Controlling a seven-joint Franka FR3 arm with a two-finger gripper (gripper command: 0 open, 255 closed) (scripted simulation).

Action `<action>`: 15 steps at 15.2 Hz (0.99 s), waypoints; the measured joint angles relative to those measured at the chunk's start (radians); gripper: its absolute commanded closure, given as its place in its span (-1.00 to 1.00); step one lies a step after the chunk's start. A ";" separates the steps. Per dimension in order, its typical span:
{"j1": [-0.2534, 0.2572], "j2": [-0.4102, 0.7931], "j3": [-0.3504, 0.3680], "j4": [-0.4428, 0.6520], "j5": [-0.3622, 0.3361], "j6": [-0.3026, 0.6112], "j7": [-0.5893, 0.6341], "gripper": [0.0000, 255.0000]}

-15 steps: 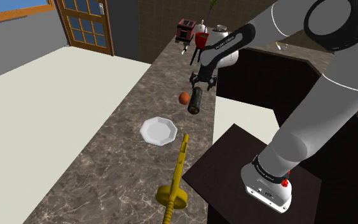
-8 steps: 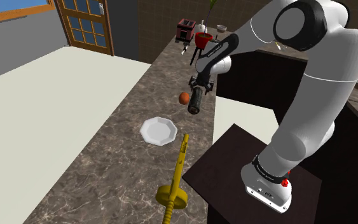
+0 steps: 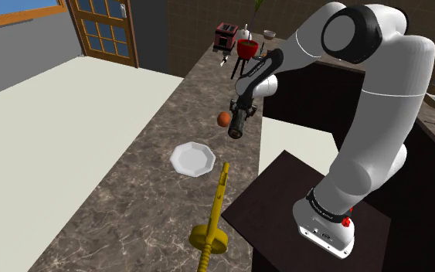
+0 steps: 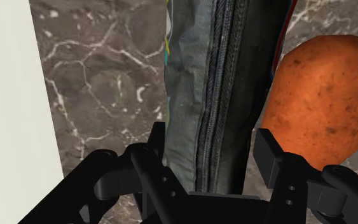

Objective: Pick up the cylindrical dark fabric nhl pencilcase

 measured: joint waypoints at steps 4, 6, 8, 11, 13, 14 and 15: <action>0.000 0.000 0.000 -0.002 0.000 0.003 0.000 1.00; 0.000 0.000 0.000 -0.002 0.000 0.003 -0.001 1.00; 0.000 -0.001 0.000 -0.002 0.000 0.004 -0.001 1.00; 0.001 -0.009 -0.002 0.001 -0.002 -0.012 0.001 1.00; 0.005 -0.030 -0.004 -0.001 -0.007 -0.031 0.006 1.00; 0.005 -0.039 -0.006 0.001 -0.008 -0.042 0.006 1.00; 0.007 -0.053 -0.007 0.000 -0.011 -0.054 0.009 1.00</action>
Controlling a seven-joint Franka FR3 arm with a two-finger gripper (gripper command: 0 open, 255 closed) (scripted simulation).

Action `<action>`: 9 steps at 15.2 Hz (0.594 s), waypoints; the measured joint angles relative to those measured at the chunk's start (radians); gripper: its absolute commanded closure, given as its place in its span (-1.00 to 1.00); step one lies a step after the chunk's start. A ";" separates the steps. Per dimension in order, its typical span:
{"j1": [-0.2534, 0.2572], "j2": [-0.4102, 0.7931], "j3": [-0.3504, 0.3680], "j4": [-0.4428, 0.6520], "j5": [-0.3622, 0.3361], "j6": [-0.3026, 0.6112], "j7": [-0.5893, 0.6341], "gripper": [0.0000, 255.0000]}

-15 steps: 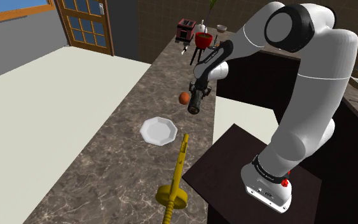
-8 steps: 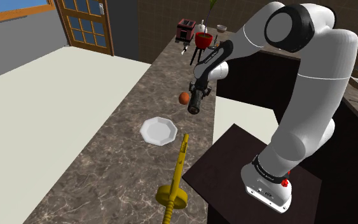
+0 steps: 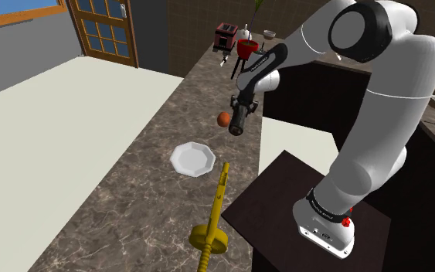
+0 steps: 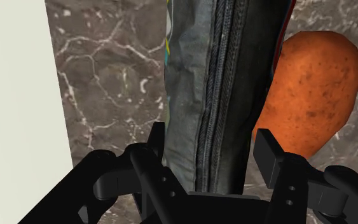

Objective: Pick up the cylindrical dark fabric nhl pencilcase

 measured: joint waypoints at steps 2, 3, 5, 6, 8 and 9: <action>-0.001 -0.023 -0.003 0.000 -0.004 -0.023 -0.001 1.00; 0.000 -0.031 -0.004 0.004 -0.005 -0.034 0.000 1.00; 0.002 -0.057 -0.007 0.001 -0.011 -0.058 0.004 1.00; 0.004 -0.068 -0.007 0.001 -0.013 -0.069 0.007 1.00; 0.004 -0.085 -0.009 0.011 -0.017 -0.095 0.007 1.00; 0.006 -0.095 -0.010 0.012 -0.019 -0.106 0.011 1.00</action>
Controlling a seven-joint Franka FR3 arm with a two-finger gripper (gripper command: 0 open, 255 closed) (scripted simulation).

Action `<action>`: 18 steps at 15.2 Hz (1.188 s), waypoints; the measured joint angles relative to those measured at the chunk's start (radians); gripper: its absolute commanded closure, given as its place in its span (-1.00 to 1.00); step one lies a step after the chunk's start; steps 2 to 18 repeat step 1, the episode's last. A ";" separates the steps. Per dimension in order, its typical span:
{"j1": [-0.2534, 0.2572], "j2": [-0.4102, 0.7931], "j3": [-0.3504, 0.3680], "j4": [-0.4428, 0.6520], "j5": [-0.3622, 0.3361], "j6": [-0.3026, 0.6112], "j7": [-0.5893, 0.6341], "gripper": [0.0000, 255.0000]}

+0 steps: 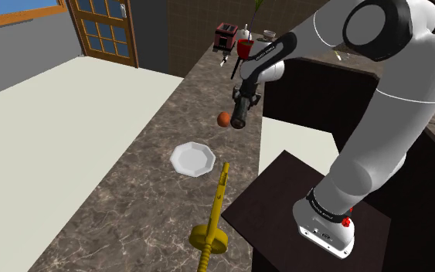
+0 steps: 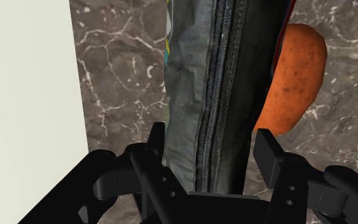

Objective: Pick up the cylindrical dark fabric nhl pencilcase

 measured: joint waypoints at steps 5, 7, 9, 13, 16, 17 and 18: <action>0.000 -0.007 -0.001 0.001 -0.001 -0.008 0.000 1.00; 0.000 -0.007 -0.001 0.001 -0.001 -0.008 0.000 1.00; 0.000 -0.007 -0.001 0.001 -0.001 -0.008 0.000 1.00; 0.000 -0.007 -0.001 0.001 -0.001 -0.008 0.000 1.00; 0.000 -0.007 -0.001 0.001 -0.001 -0.008 0.000 1.00; 0.000 -0.007 -0.001 0.001 -0.001 -0.008 0.000 1.00; 0.000 -0.007 -0.001 0.001 -0.001 -0.008 0.000 1.00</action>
